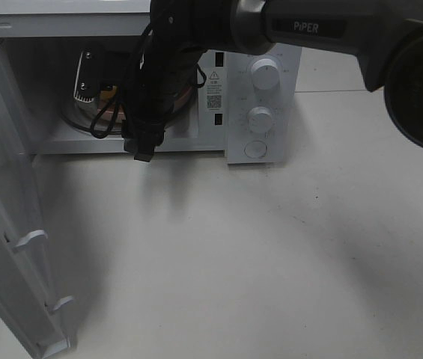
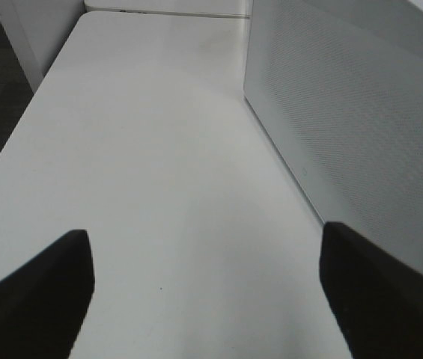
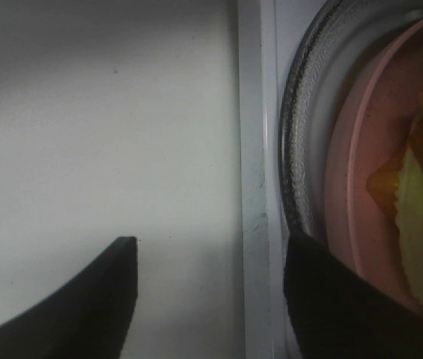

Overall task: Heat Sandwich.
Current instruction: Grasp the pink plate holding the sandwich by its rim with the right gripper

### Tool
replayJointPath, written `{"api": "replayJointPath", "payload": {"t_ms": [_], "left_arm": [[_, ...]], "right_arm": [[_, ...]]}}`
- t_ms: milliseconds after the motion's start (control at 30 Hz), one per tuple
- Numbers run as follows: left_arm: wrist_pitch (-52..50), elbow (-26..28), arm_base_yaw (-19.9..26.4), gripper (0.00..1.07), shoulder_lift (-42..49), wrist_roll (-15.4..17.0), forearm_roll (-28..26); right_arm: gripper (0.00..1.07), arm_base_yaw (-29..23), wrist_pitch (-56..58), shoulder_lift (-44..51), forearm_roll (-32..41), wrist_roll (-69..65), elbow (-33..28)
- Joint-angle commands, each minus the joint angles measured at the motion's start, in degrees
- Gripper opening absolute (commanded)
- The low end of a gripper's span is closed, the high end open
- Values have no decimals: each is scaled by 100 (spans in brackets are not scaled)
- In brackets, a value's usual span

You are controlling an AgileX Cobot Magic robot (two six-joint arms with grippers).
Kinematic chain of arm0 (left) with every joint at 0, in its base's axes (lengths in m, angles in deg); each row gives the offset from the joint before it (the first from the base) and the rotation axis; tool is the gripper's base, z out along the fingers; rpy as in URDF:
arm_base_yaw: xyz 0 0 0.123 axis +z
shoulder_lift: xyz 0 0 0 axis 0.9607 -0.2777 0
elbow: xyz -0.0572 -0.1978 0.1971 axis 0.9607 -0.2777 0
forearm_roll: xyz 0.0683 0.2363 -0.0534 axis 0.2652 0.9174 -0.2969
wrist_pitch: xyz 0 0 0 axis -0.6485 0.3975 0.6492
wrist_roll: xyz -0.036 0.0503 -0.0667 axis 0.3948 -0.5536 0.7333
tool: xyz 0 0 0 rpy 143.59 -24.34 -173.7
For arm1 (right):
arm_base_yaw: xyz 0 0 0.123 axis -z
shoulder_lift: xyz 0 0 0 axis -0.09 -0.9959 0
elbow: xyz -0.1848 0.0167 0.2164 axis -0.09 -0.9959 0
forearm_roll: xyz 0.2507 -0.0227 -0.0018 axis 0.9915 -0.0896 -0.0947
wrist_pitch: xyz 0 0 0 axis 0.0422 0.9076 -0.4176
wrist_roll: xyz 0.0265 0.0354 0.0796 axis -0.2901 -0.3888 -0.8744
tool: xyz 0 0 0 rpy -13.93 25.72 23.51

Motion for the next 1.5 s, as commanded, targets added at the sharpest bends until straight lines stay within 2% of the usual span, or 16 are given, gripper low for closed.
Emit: {"api": "replayJointPath", "payload": {"t_ms": [33,433,967,1133,1500], "left_arm": [[-97,-11,23,78,34,11,-34],[-97,-11,23,78,34,11,-34],[-97,-11,23,78,34,11,-34],[-97,-11,23,78,34,11,-34],[-97,-11,23,78,34,11,-34]], "right_arm": [[57,6,23,-11,17,46,23],[57,46,-573,-11,-258,52,23],[57,344,-905,-201,-74,29,23],[57,407,-1066,-264,264,29,34],[57,476,-888,-613,281,34,751]]}}
